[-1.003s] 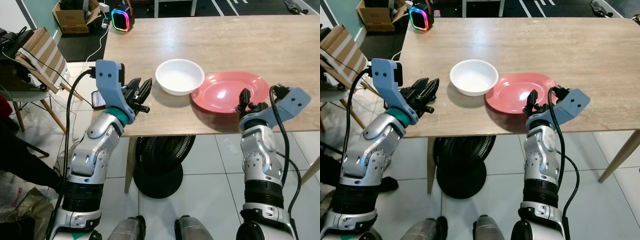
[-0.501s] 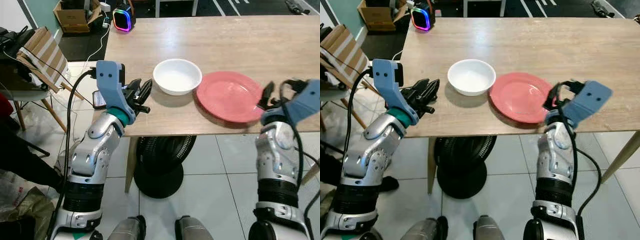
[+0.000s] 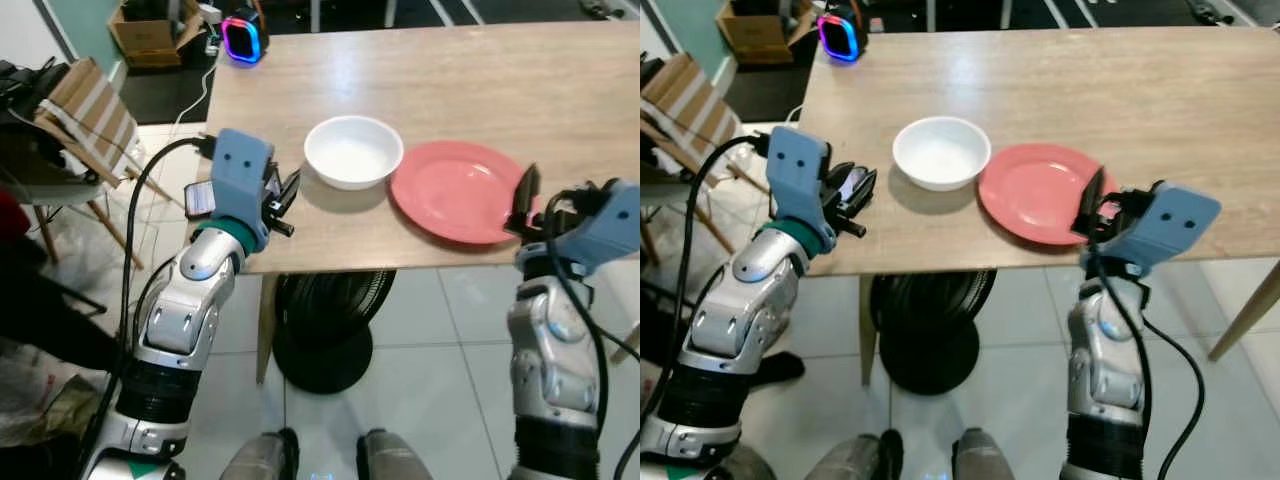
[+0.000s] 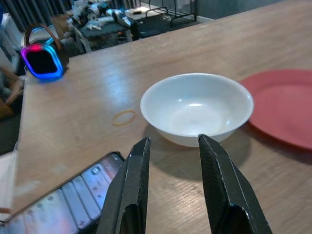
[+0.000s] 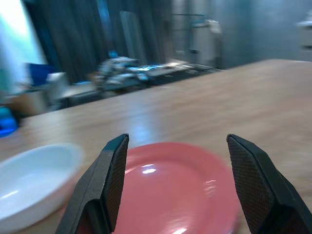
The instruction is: Setting the table
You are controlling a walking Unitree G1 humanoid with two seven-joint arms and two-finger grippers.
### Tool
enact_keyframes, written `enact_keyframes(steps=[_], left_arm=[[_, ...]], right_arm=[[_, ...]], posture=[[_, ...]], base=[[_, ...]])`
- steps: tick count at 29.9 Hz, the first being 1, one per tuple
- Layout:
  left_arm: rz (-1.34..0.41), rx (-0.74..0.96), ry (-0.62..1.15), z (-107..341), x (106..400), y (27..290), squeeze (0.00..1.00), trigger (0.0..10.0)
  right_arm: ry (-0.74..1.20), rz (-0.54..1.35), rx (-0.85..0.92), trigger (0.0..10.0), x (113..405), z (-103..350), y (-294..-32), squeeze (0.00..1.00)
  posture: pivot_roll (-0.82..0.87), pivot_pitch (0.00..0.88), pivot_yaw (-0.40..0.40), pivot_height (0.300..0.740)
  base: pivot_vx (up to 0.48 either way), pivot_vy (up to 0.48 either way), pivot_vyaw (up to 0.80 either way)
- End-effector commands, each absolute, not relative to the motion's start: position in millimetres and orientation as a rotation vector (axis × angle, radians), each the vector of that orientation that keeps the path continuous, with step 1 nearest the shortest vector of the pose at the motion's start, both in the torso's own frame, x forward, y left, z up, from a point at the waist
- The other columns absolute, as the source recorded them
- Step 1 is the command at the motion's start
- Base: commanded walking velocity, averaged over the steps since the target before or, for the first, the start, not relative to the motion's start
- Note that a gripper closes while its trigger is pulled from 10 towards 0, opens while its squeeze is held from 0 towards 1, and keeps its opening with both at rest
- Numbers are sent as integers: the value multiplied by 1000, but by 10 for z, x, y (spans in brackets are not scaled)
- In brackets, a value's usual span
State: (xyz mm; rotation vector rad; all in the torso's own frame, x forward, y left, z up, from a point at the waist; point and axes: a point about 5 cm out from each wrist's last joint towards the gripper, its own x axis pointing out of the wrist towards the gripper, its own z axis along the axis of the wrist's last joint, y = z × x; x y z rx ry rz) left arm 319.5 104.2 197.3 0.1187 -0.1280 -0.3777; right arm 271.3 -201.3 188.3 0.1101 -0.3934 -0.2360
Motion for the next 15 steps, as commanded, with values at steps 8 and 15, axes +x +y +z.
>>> enact_keyframes(steps=[8, 15], left_arm=[[-441, 234, -126, 1907, 3101, 1076, 0, 10000], [-535, 263, -163, 1929, 3030, 949, 0, 10000]], right_arm=[[-407, -149, 105, 10000, 2490, 1955, -1761, 0], [-427, -155, 100, 10000, 2452, 2030, -1740, 0]], posture=[[-136, 45, 161, 740], [-142, 44, 168, 740]], base=[[0, 0, 0], [0, 0, 0]])
